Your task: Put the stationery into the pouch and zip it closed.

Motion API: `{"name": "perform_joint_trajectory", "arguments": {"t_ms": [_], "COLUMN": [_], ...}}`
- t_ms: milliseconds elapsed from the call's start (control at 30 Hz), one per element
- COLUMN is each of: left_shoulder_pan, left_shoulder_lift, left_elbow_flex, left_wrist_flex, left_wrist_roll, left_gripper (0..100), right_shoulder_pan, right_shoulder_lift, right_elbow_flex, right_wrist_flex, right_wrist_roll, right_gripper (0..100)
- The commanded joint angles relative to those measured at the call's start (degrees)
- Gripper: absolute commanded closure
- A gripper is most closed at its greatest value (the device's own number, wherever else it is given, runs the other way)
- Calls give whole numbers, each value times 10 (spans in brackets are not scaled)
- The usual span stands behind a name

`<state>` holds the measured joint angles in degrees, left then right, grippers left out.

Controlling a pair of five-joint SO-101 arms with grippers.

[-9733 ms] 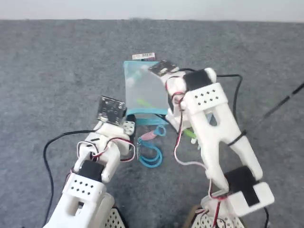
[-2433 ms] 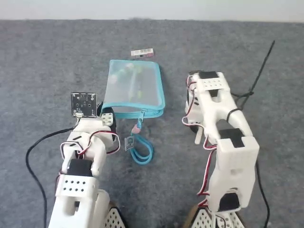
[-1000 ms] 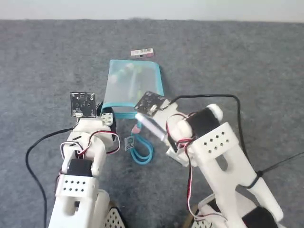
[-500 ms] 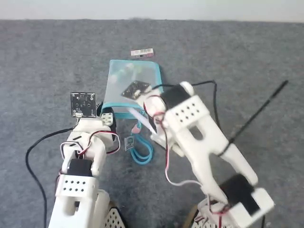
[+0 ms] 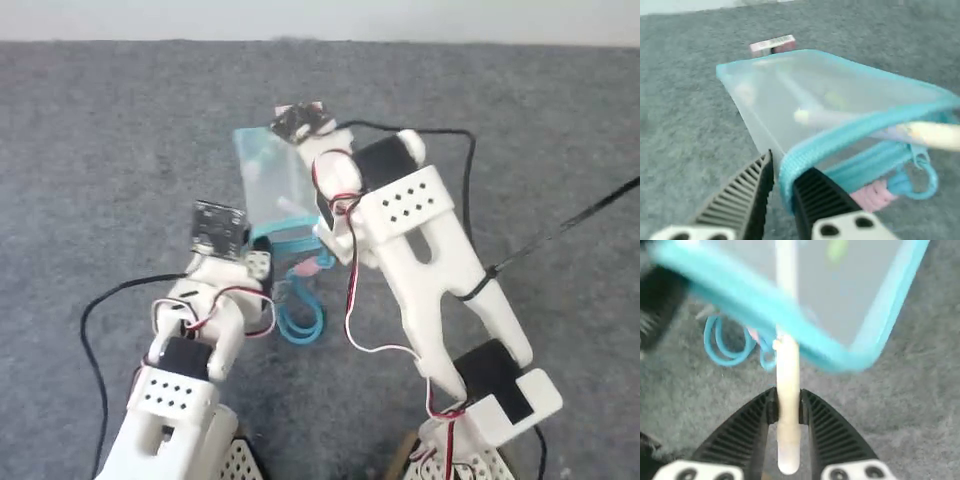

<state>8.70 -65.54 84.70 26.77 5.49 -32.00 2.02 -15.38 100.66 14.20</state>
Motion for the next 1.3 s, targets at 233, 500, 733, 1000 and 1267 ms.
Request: {"name": "perform_joint_trajectory", "arguments": {"t_ms": [233,500,733,1000,1267], "left_shoulder_pan": [31,30,28,-66,84], "left_shoulder_lift": [-5,-5,-9,-9,-9], "left_elbow_flex": [-3,-3,-3,-20,23], "left_wrist_flex": [-23,-22,-20,-22,-19], "left_wrist_roll": [-12,-12,-12,17,-74], "left_gripper": [988,988,988,988,987], "right_shoulder_pan": [-58,-54,30,175,192], "right_shoulder_lift": [37,25,-26,-52,-56], "right_elbow_flex": [-97,-124,-122,-33,207], "right_wrist_flex": [-3,-34,-33,-21,-162], "right_wrist_roll": [-4,-10,-48,-44,-50], "right_gripper": [930,790,790,855,857]}}
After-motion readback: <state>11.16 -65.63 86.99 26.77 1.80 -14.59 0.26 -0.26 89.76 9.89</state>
